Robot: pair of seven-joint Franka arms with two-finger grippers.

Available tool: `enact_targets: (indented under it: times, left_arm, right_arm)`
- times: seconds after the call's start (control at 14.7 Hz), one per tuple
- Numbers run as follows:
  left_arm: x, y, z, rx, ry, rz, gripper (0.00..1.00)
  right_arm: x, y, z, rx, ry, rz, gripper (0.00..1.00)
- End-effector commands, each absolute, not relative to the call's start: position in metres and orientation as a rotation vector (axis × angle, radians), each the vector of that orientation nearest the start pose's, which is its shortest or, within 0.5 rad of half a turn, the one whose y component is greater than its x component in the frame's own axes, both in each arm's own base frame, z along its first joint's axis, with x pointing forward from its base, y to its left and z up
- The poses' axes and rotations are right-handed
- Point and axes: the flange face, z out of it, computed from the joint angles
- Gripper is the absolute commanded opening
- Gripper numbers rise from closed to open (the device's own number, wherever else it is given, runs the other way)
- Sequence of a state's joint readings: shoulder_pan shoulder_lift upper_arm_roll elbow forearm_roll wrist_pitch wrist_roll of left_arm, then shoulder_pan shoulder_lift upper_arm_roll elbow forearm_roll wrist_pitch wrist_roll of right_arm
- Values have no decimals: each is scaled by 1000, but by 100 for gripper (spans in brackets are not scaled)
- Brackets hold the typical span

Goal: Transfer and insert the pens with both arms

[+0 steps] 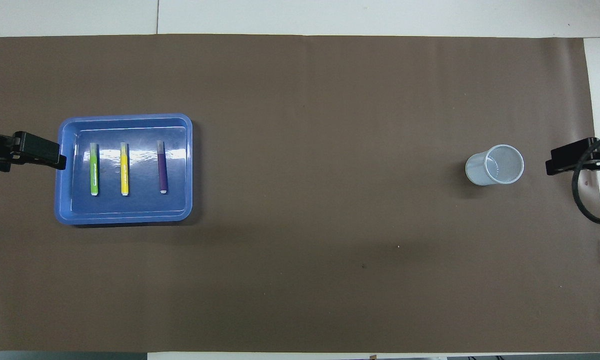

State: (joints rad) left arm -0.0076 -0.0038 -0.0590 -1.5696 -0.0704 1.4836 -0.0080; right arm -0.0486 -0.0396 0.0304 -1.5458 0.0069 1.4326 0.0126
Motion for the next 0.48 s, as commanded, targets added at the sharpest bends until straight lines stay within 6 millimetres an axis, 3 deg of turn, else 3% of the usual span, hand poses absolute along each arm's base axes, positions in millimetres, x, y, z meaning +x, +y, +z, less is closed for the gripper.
enact_targets:
  times: [0.0, 0.41]
  left_arm:
    - [539, -40, 624, -3199, 108, 123, 100]
    - [537, -40, 623, -3171, 102, 116, 100]
  right_arm:
    - [528, -12, 644, -3124, 12, 95, 100]
    - [528, -12, 644, -3123, 10, 98, 100]
